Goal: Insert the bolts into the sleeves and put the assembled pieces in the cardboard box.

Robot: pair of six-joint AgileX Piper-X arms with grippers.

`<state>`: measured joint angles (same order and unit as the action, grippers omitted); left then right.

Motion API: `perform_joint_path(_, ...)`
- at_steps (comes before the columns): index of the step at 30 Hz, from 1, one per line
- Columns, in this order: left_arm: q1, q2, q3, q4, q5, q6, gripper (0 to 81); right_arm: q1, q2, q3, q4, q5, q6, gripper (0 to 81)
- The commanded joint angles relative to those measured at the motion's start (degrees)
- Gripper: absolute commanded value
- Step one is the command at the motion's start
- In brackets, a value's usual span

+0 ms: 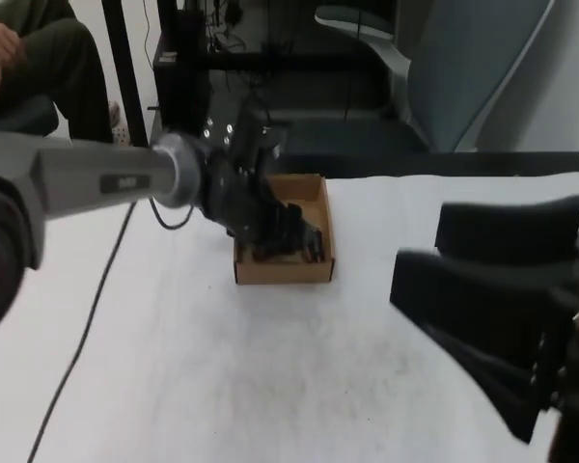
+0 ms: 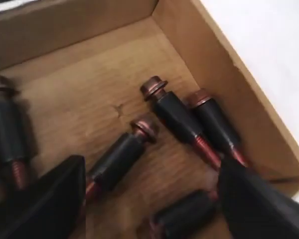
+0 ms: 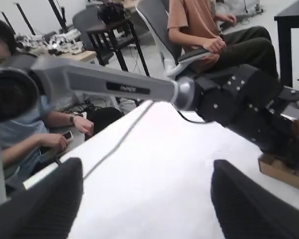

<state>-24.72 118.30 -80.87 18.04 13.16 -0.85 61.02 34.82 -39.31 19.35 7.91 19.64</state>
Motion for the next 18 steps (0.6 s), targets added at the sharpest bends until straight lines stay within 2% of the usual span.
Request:
perform_joint_path(1, 0.2, -8.3, -1.0, 6.8, -0.6, 7.1, 65.4, 0.0, 0.1, 1.2, 2.7, 2.3, -0.8, 67.8)
perform_joint_path(4, 0.2, -16.4, -0.9, 12.1, -0.6, 12.9, 37.4, 0.0, 0.1, 1.3, 2.5, 2.4, -0.2, 67.8)
perform_joint_path(5, 0.2, -20.4, -0.6, 13.7, -0.1, 13.8, 23.7, 0.0, -0.2, 1.2, 1.7, 2.5, 0.3, 67.8)
perform_joint_path(6, 0.2, -23.4, 0.0, 14.4, 1.4, 14.7, 13.4, 0.0, -0.7, 0.7, 1.9, 2.7, 0.5, 66.4)
perform_joint_path(7, 0.2, -28.4, 1.3, 14.3, 3.1, 15.4, 0.3, 0.0, -1.2, 0.2, 2.5, 3.9, 0.1, 61.9)
perform_joint_path(9, 0.2, -36.6, 5.1, 13.6, 4.1, 16.4, 1.3, 0.0, -2.6, -0.7, 5.9, 6.2, -3.5, 48.2)
perform_joint_path(13, 0.2, -55.7, 15.4, 12.3, -0.4, 18.6, 1.8, 0.0, -7.0, -1.2, 14.7, 17.9, -11.4, 6.3)
perform_joint_path(14, 0.2, -60.7, 18.3, 11.6, -2.0, 19.0, 1.8, 0.0, -8.2, -1.2, 16.6, 21.6, -13.7, 0.1)
perform_joint_path(18, 0.2, -79.2, 28.8, 9.6, -8.2, 16.7, 1.8, 0.0, -12.0, -1.2, 17.4, 33.9, -18.1, 0.0)
